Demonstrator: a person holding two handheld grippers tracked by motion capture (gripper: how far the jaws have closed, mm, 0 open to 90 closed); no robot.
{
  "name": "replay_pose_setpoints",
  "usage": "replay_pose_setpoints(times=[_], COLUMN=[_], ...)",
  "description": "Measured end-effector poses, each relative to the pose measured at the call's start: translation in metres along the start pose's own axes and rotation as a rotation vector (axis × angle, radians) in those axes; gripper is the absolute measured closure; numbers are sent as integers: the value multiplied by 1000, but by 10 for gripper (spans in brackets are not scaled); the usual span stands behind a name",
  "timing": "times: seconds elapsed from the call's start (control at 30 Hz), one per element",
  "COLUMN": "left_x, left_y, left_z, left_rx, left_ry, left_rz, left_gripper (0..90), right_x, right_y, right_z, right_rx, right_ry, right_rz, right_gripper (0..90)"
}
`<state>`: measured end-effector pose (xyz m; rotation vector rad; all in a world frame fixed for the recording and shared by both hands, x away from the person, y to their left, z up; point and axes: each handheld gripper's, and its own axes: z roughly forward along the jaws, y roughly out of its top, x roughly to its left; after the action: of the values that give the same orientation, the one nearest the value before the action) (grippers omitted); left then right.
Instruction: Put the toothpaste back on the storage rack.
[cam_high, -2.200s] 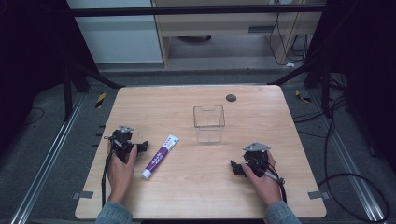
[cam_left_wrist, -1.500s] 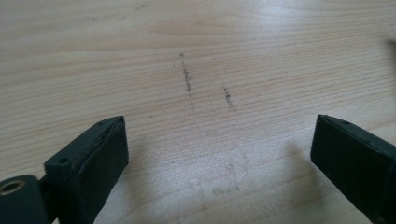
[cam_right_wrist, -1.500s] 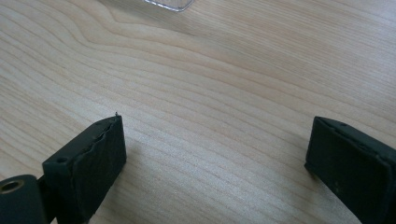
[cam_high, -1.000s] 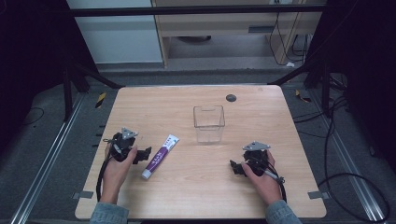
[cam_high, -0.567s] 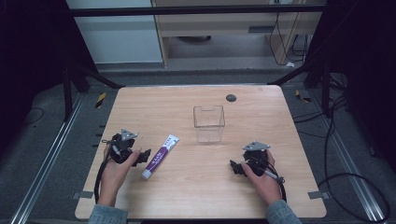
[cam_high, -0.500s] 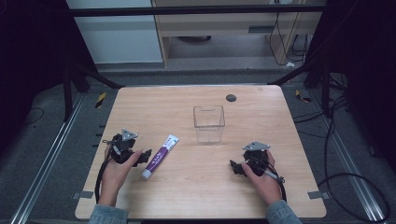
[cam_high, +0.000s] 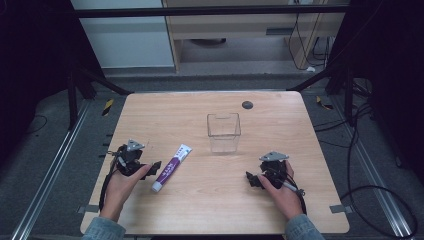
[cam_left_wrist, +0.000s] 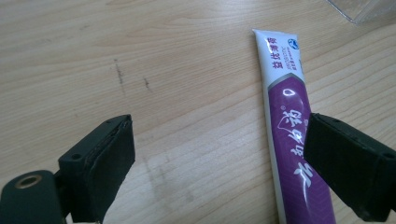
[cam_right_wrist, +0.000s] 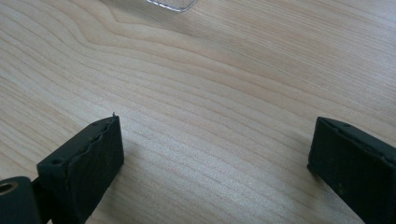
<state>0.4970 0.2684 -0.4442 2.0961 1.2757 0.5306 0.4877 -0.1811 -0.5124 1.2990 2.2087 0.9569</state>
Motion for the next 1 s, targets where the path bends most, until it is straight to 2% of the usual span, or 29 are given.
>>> replay_pose_setpoints(times=[0.07,0.2,0.23,0.33,0.37,0.47,0.63,0.77,1.0], left_x=[-1,-4,-6,-15,-15,-24,-30,-33,-39], left_y=[4,9,11,19,19,29,41,47,52], left_z=[-4,-7,-7,-3,-3,-1,-2,-4,0], left_rx=[10,28,31,84,84,94,98,92,133], left_ry=[14,2,-1,18,18,13,-14,-10,-38], left_rz=[17,36,49,135,135,173,187,198,225], left_gripper=[71,64,65,74,75,78,77,103,123], right_x=[0,0,0,1,1,1,2,2,1], right_y=[0,0,0,1,1,1,1,1,1], right_z=[0,0,0,0,0,0,0,1,1], right_rx=[0,2,2,7,8,8,8,9,6], right_ry=[0,-1,-1,0,0,0,0,-1,-4], right_rz=[2,0,-1,10,10,10,13,12,1], right_gripper=[34,31,31,23,22,22,21,21,18])
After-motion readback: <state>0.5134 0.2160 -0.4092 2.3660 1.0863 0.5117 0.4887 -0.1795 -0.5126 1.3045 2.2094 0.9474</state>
